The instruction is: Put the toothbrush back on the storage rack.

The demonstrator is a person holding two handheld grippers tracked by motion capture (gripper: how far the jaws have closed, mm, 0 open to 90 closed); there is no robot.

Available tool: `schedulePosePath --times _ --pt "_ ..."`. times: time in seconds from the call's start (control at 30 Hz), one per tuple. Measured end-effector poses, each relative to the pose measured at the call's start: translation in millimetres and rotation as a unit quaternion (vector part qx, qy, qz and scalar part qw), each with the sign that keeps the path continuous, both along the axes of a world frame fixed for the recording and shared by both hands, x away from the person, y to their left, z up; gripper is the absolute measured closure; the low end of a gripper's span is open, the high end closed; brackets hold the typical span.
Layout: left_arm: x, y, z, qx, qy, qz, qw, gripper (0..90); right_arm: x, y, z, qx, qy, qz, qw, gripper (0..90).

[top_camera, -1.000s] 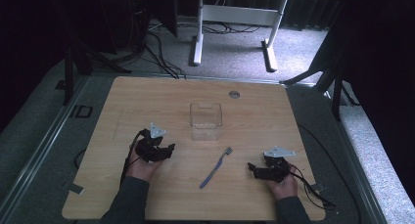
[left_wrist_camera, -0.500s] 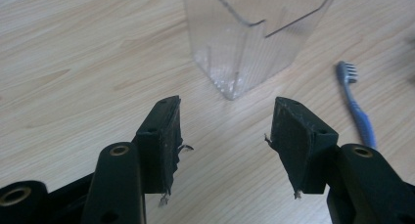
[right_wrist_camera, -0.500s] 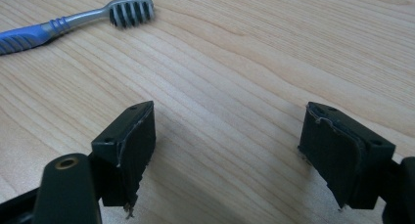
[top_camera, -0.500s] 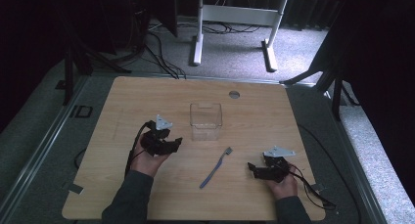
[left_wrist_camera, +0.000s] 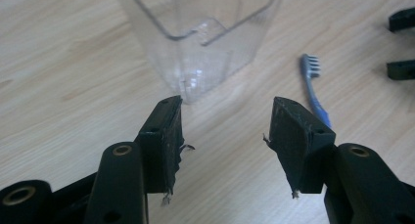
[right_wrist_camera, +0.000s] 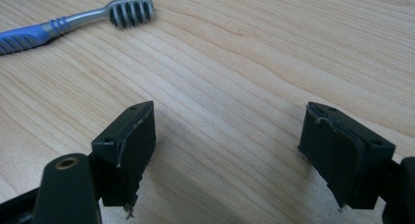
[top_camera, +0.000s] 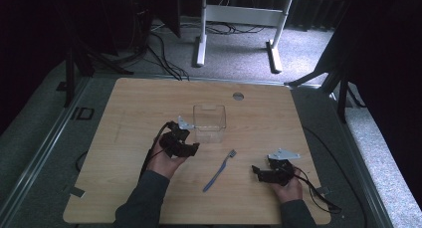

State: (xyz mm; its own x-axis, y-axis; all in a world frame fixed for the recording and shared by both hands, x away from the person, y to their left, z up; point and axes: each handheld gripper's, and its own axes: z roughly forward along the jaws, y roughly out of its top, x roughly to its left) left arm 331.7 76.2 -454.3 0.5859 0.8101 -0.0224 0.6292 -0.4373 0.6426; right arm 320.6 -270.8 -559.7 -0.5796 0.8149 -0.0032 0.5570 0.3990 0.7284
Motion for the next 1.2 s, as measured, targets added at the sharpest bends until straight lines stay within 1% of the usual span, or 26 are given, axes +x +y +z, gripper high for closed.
schedulePosePath --times 0.27,0.5,0.8,0.93,1.1,1.2 --pt "1.3 -25.7 -2.9 0.02 0.02 -0.016 0.9995 47.0 0.0 0.0 0.0 0.0 0.0 0.0 1.0 20.6" --pt "3.8 -45.1 -3.0 0.031 0.034 -0.029 0.9985 48.3 0.0 0.0 -0.1 0.0 0.0 0.0 1.0 20.6" --pt "8.1 -62.9 -7.3 0.045 0.052 -0.041 0.9968 50.2 0.0 0.1 -0.1 0.0 0.0 0.0 1.0 20.6" --pt "9.6 -69.1 -9.5 0.045 0.059 -0.044 0.9963 50.4 0.0 0.0 -0.1 0.0 0.0 0.0 1.0 20.6" --pt "11.9 -75.4 -12.7 0.046 0.073 -0.046 0.9952 50.5 0.0 0.0 0.0 0.0 0.0 0.0 1.0 20.6" --pt "13.9 -78.8 -15.2 0.05 0.084 -0.05 0.994 50.5 0.0 0.0 -0.1 0.0 0.0 0.0 1.0 20.6"
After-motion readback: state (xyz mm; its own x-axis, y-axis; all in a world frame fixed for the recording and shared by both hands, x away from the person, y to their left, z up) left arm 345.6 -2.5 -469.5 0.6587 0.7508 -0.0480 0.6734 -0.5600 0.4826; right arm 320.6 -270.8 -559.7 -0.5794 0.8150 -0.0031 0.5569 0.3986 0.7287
